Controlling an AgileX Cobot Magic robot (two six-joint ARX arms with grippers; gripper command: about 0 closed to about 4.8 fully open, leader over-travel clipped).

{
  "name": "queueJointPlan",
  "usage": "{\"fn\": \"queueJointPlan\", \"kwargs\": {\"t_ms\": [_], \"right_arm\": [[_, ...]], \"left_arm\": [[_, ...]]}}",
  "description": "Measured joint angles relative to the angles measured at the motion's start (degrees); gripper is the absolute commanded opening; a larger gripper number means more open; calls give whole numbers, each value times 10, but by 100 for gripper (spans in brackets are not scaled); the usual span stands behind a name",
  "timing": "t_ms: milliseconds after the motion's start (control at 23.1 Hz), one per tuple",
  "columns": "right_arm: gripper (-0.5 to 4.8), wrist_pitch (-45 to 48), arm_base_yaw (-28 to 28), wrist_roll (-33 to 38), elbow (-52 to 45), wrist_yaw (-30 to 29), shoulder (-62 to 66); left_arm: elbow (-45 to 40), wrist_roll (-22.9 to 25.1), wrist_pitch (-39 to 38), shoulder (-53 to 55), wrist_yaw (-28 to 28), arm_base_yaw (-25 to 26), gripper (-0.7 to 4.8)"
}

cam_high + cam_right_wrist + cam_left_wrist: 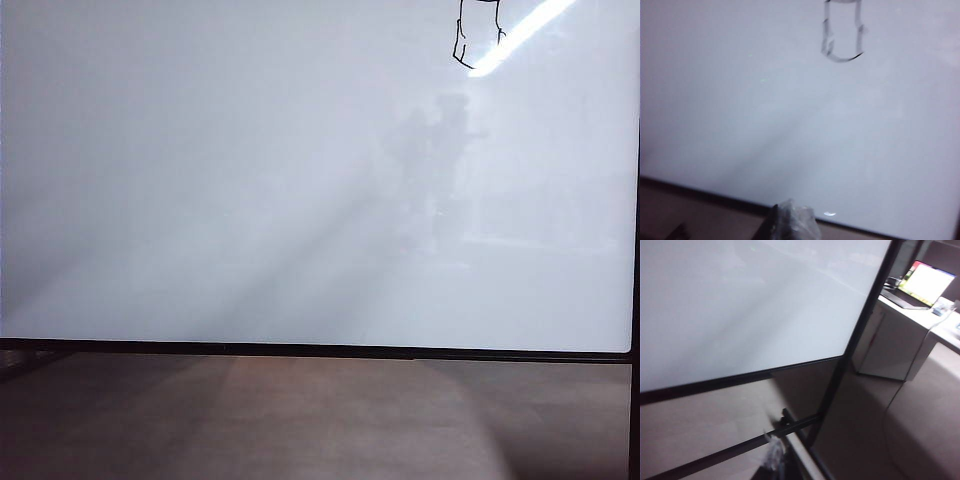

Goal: Reach to the right to find the marker pen, pick it up, and write the number 0 on the whiteboard.

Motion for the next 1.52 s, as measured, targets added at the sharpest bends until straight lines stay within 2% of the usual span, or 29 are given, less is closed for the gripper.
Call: {"fn": "queueJointPlan", "kwargs": {"t_ms": [260, 477, 693, 997, 1170, 1517], "right_arm": [[-5, 3, 96, 0, -78, 16, -33], [-5, 5, 160, 1, -136, 39, -37], [-5, 11, 197, 4, -184, 45, -38], [0, 29, 209, 49, -246, 43, -39], [0, 34, 209, 47, -267, 42, -43], [0, 28, 209, 46, -294, 43, -95]], "left_arm": [[-113, -10, 136, 0, 6, 0, -5], [-163, -10, 155, 0, 18, 0, -5], [-208, -10, 156, 0, 19, 0, -5], [-268, -10, 180, 0, 21, 0, -5], [-268, 5, 192, -2, 38, 0, -5], [-268, 7, 169, -2, 40, 0, -5]]}}
